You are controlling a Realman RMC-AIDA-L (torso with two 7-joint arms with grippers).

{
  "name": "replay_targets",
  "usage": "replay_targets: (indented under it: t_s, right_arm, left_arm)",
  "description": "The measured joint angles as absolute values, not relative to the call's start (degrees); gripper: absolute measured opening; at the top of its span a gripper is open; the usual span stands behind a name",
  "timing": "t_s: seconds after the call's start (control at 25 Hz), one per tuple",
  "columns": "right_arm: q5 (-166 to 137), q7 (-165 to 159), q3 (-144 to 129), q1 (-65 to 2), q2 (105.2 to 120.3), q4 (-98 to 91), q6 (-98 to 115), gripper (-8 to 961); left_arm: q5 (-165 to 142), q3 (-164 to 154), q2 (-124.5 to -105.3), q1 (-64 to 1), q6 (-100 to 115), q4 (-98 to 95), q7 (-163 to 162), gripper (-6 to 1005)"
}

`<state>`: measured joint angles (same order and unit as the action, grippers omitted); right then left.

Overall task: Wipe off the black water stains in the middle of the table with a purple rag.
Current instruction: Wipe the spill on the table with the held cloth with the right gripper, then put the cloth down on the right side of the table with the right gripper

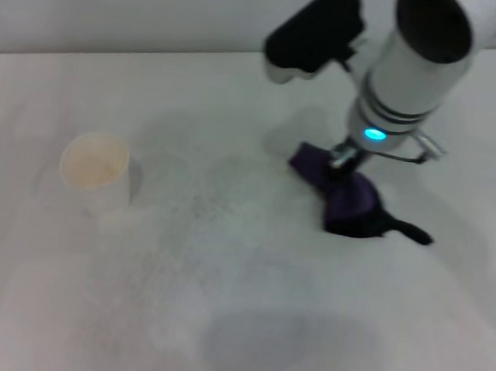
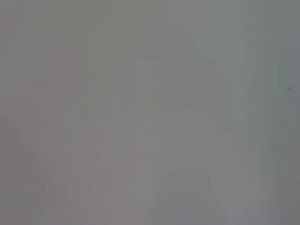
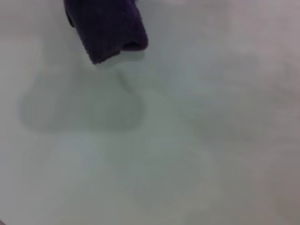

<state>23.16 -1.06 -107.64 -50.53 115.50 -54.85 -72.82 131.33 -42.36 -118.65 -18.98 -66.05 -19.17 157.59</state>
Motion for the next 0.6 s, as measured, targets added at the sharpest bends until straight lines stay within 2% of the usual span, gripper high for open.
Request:
replay_targets:
  t_s: [0.36, 0.6]
  right_arm:
    - [17.3, 4.9, -93.9, -38.6, 115.4, -64.7, -79.0, 54]
    - [20.9, 11.3, -89.2, -36.2, 115.5, -65.2, -79.0, 54]
  left_arm:
    - [131.3, -42.4, -118.65, -19.5, -64.9, -19.2, 157.6, 892]
    - [131.3, -42.4, -118.61, -20.4, -64.6, -19.2, 157.6, 892]
